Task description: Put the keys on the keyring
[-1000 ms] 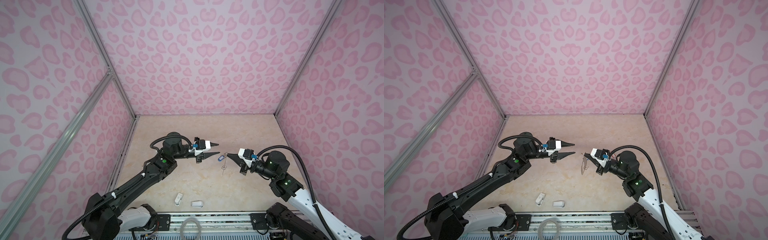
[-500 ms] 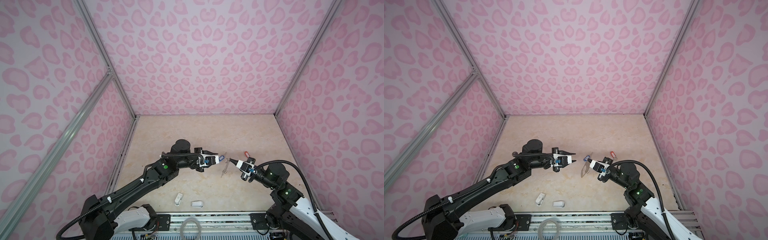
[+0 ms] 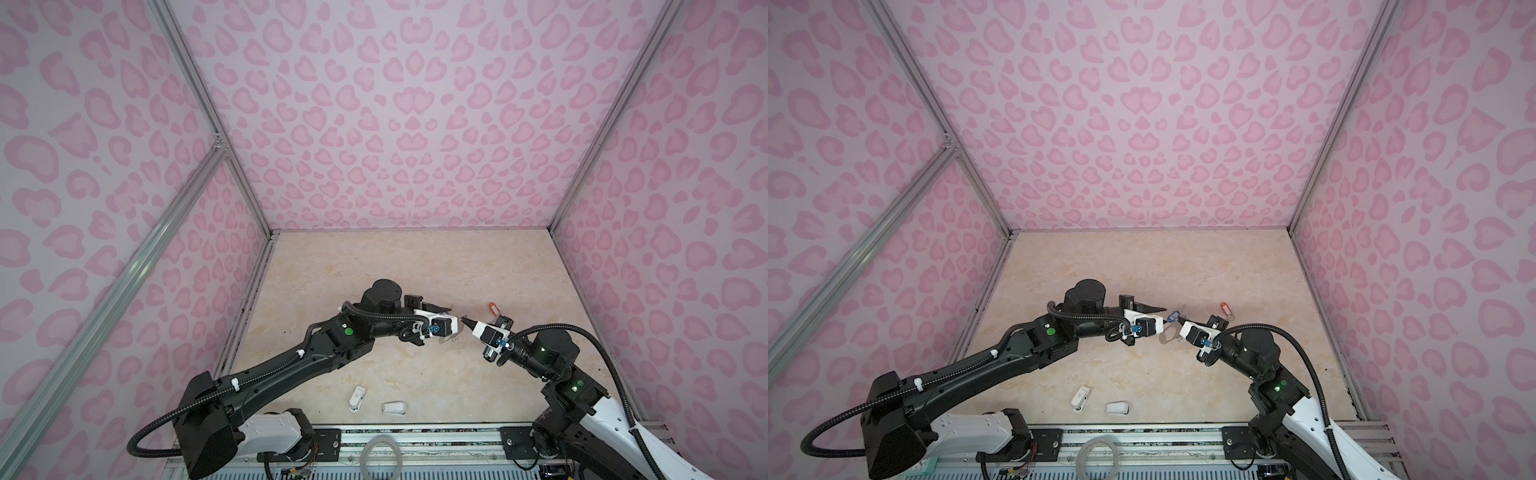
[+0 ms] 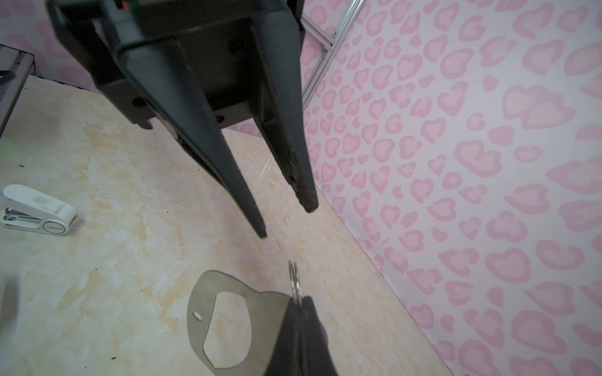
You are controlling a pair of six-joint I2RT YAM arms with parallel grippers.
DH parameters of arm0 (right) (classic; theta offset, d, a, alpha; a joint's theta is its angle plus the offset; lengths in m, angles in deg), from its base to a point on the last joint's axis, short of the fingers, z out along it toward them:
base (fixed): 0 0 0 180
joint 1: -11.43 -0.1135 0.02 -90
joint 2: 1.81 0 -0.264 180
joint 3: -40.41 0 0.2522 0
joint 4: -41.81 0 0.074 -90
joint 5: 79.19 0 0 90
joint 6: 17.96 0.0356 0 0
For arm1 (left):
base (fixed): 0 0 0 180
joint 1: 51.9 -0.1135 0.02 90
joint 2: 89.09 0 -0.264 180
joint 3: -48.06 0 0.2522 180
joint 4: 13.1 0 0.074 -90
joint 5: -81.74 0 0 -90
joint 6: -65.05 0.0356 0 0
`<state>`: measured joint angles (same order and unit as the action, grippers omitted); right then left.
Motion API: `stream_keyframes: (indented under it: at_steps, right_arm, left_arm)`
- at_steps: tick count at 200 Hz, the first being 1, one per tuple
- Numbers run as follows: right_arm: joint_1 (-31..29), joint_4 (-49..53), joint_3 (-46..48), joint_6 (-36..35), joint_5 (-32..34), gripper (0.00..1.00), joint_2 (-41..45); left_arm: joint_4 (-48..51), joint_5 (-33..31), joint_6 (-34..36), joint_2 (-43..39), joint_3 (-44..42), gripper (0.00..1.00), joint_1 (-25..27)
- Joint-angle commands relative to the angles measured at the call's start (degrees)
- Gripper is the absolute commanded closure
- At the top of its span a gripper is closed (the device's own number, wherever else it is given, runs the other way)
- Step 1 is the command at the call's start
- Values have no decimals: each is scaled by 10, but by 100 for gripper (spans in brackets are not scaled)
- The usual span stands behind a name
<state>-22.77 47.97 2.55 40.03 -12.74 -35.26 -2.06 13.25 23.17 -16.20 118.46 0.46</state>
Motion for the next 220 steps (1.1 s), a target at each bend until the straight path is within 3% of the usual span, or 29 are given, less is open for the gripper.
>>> stream_keyframes:
  at_steps: [1,129,220]
  right_arm:
    - [0,-7,-2,13,0,100,4]
    - [0,21,-19,31,-32,100,2]
    - [0,33,-28,34,-46,100,5]
  left_arm:
    - [3,3,21,9,12,73,8]
    - [40,-18,40,32,46,80,32]
    - [40,-37,22,43,52,97,34]
